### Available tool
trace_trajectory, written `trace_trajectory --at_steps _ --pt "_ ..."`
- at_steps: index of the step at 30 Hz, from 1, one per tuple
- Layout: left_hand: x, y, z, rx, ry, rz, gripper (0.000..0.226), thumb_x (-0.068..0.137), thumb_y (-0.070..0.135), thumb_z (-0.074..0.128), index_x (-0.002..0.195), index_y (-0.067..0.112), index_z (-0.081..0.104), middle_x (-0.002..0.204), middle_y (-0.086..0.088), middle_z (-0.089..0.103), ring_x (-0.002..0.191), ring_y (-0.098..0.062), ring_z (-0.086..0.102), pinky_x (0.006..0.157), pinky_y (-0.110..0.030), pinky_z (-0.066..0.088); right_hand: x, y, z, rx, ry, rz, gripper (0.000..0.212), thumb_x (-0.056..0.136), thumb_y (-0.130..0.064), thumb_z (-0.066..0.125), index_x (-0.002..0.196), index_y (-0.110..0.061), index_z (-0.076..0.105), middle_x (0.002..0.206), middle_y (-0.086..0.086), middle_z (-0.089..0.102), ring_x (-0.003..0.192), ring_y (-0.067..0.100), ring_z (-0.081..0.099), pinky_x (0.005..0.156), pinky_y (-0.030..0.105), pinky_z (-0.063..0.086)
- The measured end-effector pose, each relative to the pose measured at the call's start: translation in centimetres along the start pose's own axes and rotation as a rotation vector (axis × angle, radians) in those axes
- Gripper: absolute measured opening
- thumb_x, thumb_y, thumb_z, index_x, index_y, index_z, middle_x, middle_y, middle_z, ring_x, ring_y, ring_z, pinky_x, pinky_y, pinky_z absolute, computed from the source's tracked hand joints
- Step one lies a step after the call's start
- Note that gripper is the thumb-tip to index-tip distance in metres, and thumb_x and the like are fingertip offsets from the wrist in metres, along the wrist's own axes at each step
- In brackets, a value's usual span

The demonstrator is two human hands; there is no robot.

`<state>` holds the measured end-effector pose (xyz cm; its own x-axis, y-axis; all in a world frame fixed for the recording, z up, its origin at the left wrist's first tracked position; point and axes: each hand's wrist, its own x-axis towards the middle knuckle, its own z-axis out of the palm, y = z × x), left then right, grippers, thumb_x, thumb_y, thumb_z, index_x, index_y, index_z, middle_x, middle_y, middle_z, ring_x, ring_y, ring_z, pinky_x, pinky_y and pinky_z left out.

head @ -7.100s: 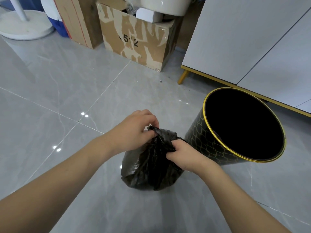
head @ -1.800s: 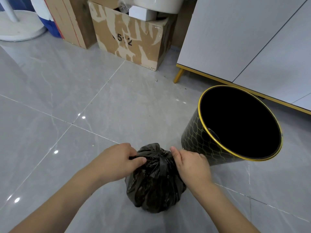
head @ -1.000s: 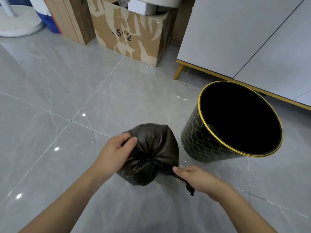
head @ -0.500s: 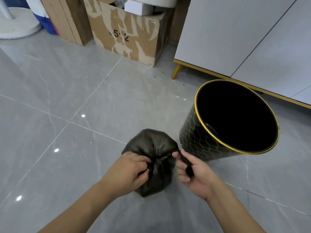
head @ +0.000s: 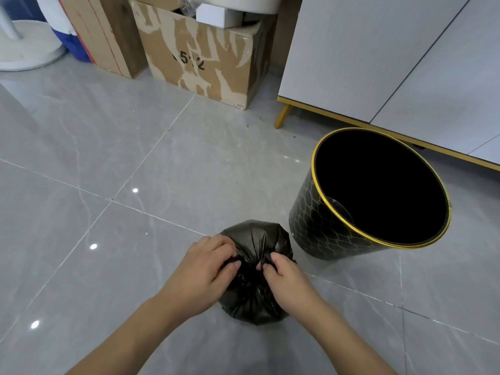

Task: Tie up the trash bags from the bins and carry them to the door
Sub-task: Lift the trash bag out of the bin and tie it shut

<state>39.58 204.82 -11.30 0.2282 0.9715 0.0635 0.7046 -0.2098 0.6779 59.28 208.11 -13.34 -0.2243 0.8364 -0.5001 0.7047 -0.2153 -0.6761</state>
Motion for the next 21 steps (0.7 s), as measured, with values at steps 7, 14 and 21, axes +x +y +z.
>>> trace_trajectory --at_steps 7,14,21 --pt "1.8 -0.2 -0.1 -0.107 0.015 -0.033 0.008 0.095 0.021 0.057 0.09 0.018 0.061 0.115 0.013 0.06 0.111 -0.005 0.048 0.099 -0.026 0.035 -0.2 -0.9 -0.9 -0.227 -0.033 -0.215 0.034 0.074 -0.049 0.039 0.07 -0.016 0.036 0.076 -0.001 0.042 0.071 0.012 0.046 0.063 0.034 0.038" --pt "2.4 -0.5 1.4 -0.497 -0.005 -0.28 0.016 0.098 0.02 0.052 0.107 0.027 0.064 0.109 0.019 0.067 0.107 0.001 0.058 0.089 -0.017 0.044 -0.2 -0.9 -1.3 -0.378 0.017 -0.413 0.027 0.081 -0.041 0.053 0.071 -0.019 0.041 0.081 -0.009 0.038 0.076 0.011 0.045 0.066 0.029 0.04" --pt "2.8 -0.3 3.3 -0.584 0.114 -0.435 0.014 0.1 0.024 0.049 0.087 0.025 0.054 0.067 0.009 0.062 0.066 -0.006 0.06 0.066 -0.027 0.045 -0.3 -0.3 -1.0 -0.484 0.247 -0.505 0.01 0.091 -0.021 0.056 0.088 -0.012 0.059 0.09 -0.002 0.056 0.089 0.016 0.054 0.092 0.03 0.045"
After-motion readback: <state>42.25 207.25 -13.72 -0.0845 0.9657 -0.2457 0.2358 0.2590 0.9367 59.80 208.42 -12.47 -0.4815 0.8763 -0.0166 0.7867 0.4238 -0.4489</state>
